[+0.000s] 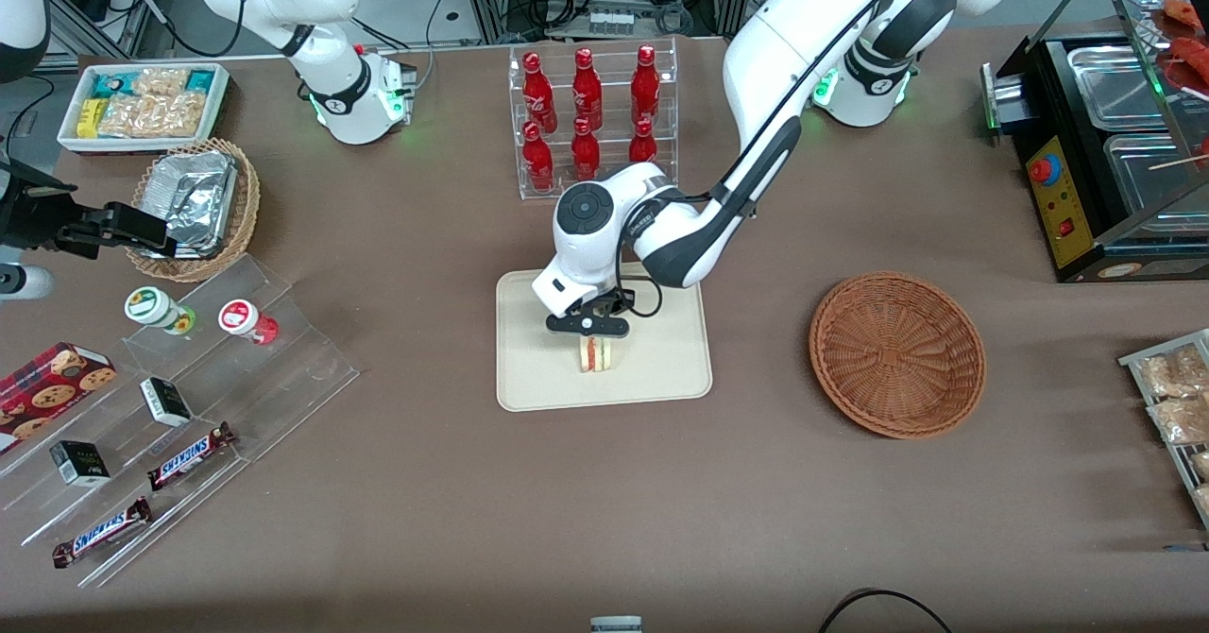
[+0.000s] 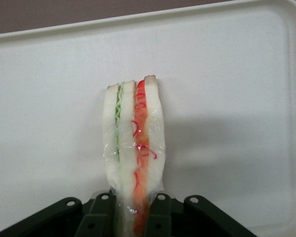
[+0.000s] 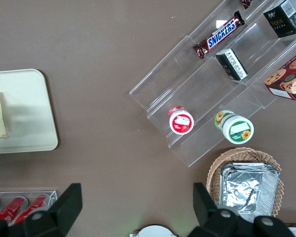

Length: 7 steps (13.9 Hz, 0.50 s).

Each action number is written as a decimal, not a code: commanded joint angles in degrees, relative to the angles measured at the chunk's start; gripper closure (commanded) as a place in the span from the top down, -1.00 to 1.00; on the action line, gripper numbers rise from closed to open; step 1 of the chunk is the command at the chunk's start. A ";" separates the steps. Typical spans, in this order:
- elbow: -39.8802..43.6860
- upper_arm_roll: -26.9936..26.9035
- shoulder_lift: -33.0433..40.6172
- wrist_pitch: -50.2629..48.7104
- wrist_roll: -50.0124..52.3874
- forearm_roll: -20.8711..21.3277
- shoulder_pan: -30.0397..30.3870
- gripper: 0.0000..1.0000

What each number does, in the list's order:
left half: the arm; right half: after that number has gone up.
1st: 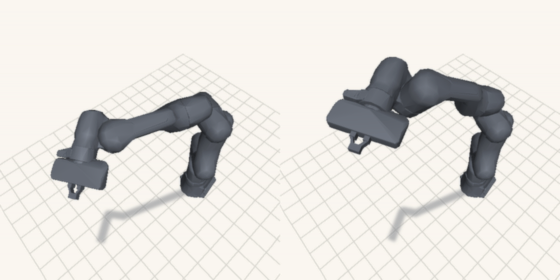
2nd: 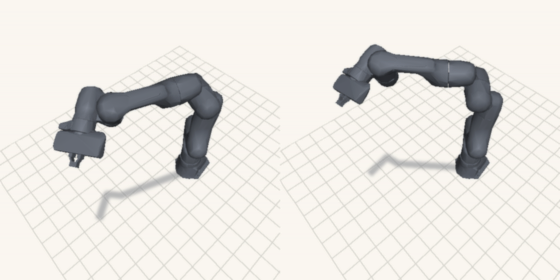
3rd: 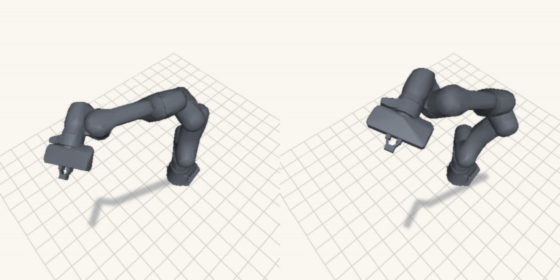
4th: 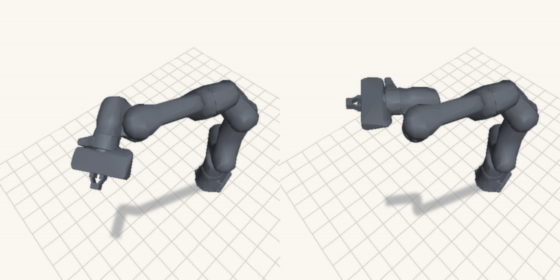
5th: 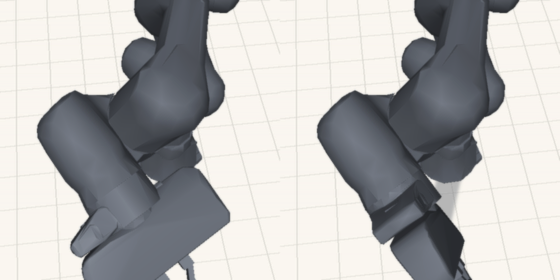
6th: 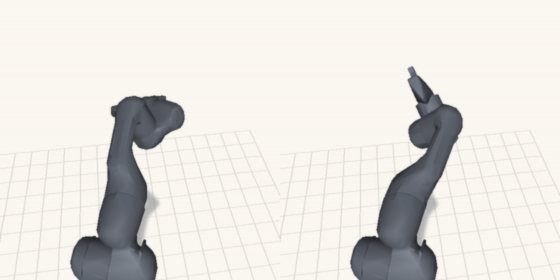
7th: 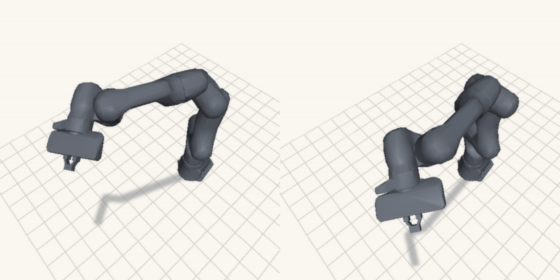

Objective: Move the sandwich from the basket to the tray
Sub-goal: 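Lower the sandwich onto the tray and open the left gripper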

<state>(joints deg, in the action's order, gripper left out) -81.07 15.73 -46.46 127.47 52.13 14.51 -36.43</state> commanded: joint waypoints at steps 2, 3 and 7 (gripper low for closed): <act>1.97 -0.88 0.05 -0.46 2.80 1.31 -0.93 1.00; 1.88 -0.88 0.84 -0.64 3.24 1.31 -0.75 1.00; 2.06 -0.88 8.03 -8.45 6.56 -0.36 0.48 1.00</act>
<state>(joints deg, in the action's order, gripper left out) -78.15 15.37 -43.57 123.32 55.30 14.49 -36.09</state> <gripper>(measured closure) 0.154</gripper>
